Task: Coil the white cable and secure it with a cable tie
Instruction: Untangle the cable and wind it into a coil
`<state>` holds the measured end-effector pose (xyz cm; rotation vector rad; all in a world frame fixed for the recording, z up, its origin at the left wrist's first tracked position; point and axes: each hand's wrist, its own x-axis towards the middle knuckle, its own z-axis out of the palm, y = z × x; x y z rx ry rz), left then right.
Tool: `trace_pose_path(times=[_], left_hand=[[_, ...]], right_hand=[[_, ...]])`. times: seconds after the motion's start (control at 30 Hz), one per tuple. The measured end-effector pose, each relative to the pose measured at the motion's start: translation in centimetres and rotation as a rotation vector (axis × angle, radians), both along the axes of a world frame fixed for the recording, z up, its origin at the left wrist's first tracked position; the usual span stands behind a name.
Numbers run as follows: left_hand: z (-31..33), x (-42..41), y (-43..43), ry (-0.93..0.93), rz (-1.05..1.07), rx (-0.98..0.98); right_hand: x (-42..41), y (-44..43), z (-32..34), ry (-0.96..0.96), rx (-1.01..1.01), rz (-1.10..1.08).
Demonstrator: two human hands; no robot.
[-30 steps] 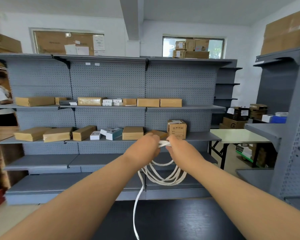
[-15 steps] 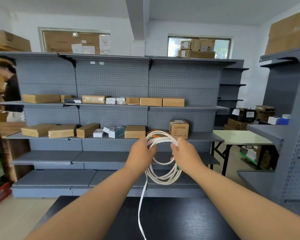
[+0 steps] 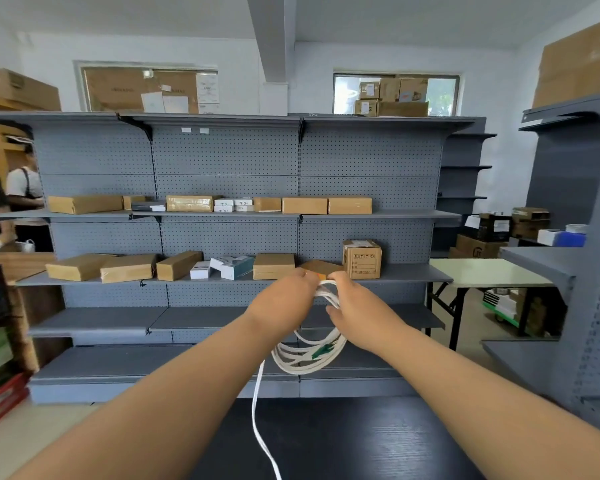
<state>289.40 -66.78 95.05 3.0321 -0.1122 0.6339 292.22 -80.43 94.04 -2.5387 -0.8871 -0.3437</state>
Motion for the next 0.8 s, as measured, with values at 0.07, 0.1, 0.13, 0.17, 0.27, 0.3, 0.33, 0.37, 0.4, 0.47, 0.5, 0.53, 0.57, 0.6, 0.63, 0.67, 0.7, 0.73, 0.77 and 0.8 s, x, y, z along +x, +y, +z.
trace_pose_path(times=[0.07,0.1,0.13,0.17,0.27,0.3,0.33,0.37,0.4,0.47,0.5,0.53,0.57,0.6,0.63,0.67,0.7,0.73,0.77,0.8], left_hand=[[0.3,0.0,0.6,0.012,-0.024,0.014],[0.5,0.0,0.8,0.01,-0.032,0.001],[0.6,0.0,1.1,-0.001,-0.04,-0.029],[0.6,0.0,1.2,-0.021,-0.046,-0.081],[0.5,-0.1,1.6,-0.1,-0.046,-0.319],[0.5,-0.2,1.8,-0.118,-0.049,-0.417],[0.4,-0.3,2.0,-0.128,-0.056,-0.517],[0.2,-0.3,2.2,-0.128,-0.068,-0.604],[0.1,-0.4,2.3,-0.119,-0.082,-0.672],[-0.5,-0.4,2.7,-0.088,-0.104,-0.794],[-0.7,-0.4,2.8,-0.07,-0.112,-0.857],[-0.9,-0.5,2.9,-0.054,-0.122,-0.913],[-1.1,-0.5,2.9,-0.038,-0.134,-0.955],[-1.2,-0.5,2.9,-0.024,-0.149,-0.974],[-1.3,-0.6,2.9,-0.016,-0.16,-0.961],[-1.3,-0.6,2.9,-0.025,-0.159,-0.9],[-1.3,-0.6,2.9,-0.046,-0.142,-0.813],[-1.3,-0.6,3.0,-0.078,-0.123,-0.738],[-1.2,-0.5,3.1,-0.104,-0.108,-0.687],[-1.1,-0.5,3.3,-0.123,-0.103,-0.653]], right_hand=[[0.0,0.7,-0.1,0.018,0.015,-0.01],[0.0,1.0,-0.1,0.02,0.032,-0.022],[-0.1,1.3,-0.1,0.017,0.045,-0.037],[-0.1,1.6,0.0,0.009,0.046,-0.055],[-0.1,2.3,0.2,-0.007,0.04,-0.11],[0.0,2.4,0.2,-0.001,0.06,-0.126],[0.0,2.5,0.2,0.008,0.083,-0.144],[0.0,2.6,0.2,0.014,0.109,-0.165],[0.1,2.7,0.2,0.017,0.138,-0.187],[0.2,2.8,0.1,0.022,0.212,-0.231],[0.3,2.8,0.1,0.026,0.249,-0.253],[0.4,2.8,0.0,0.029,0.28,-0.27],[0.5,2.9,0.0,0.03,0.302,-0.281],[0.5,2.9,-0.1,0.033,0.319,-0.283],[0.6,2.9,-0.2,0.045,0.333,-0.279],[0.6,2.9,-0.2,0.064,0.345,-0.27],[0.6,2.8,-0.2,0.091,0.352,-0.256],[0.6,2.7,-0.2,0.119,0.354,-0.236],[0.5,2.6,-0.1,0.144,0.35,-0.212],[0.4,2.5,0.1,0.161,0.342,-0.186]])
